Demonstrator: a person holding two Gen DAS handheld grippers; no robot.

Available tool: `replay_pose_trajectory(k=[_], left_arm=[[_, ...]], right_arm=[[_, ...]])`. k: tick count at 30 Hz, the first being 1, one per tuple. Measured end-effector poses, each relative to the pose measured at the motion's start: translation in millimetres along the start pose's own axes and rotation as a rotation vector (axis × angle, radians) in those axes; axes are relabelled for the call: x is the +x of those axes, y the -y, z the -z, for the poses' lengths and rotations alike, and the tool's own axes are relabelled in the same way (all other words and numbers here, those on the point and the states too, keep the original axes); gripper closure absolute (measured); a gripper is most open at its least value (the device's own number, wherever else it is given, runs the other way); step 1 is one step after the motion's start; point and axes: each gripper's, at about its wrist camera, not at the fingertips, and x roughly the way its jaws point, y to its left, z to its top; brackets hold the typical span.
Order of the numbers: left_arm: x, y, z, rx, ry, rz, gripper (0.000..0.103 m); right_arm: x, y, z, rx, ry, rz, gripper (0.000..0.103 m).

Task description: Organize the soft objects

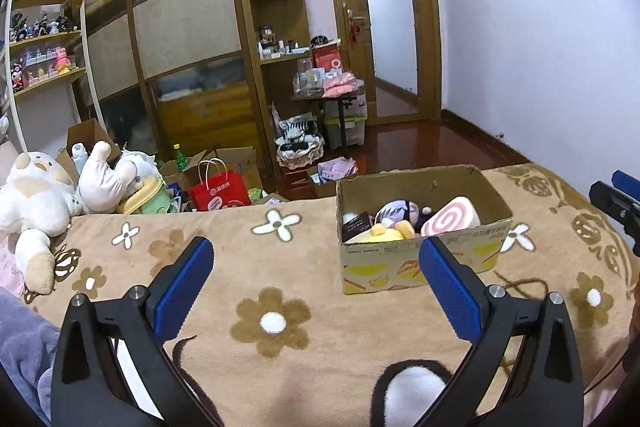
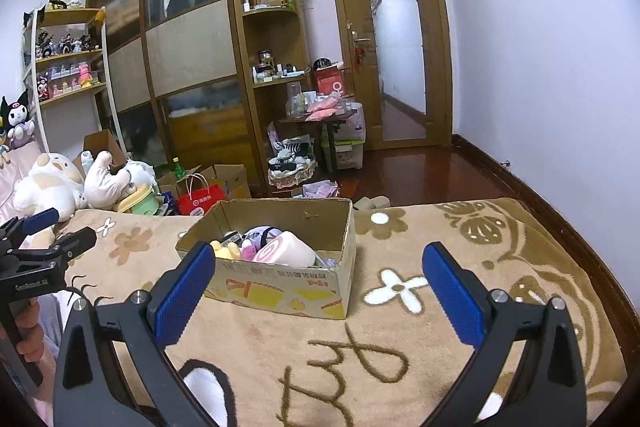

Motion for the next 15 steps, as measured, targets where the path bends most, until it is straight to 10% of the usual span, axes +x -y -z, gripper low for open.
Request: replay_pose_trajectory(k=[15], left_arm=[[13.7,2.7,2.8,0.013,-0.045,0.003,0.002]], right_arm=[[17.9,1.6,11.2,0.002,-0.040,0.022,0.000]])
